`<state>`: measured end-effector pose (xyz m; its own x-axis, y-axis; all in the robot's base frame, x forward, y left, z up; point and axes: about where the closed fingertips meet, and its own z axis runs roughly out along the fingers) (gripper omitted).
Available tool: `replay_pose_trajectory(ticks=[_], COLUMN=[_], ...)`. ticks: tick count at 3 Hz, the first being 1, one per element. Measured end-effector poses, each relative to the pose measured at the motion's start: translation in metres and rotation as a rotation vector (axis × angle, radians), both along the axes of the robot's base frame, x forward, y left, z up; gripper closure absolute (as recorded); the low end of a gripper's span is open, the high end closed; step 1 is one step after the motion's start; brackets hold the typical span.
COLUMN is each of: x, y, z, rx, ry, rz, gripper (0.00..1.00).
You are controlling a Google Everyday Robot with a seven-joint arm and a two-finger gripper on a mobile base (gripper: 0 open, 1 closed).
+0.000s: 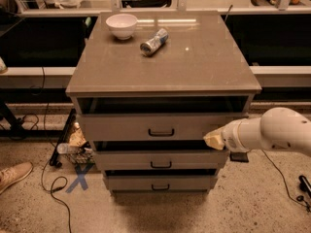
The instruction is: Close top drawer
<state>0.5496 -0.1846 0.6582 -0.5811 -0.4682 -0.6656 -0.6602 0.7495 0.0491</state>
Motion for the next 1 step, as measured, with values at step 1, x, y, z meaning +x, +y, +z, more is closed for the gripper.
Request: replay_pose_trajectory(ticks=[1], x=[-0.0179], y=[-0.0143], z=[0.0111], rx=[-0.012], ry=[0.0], rz=[-0.01], gripper=[1.0])
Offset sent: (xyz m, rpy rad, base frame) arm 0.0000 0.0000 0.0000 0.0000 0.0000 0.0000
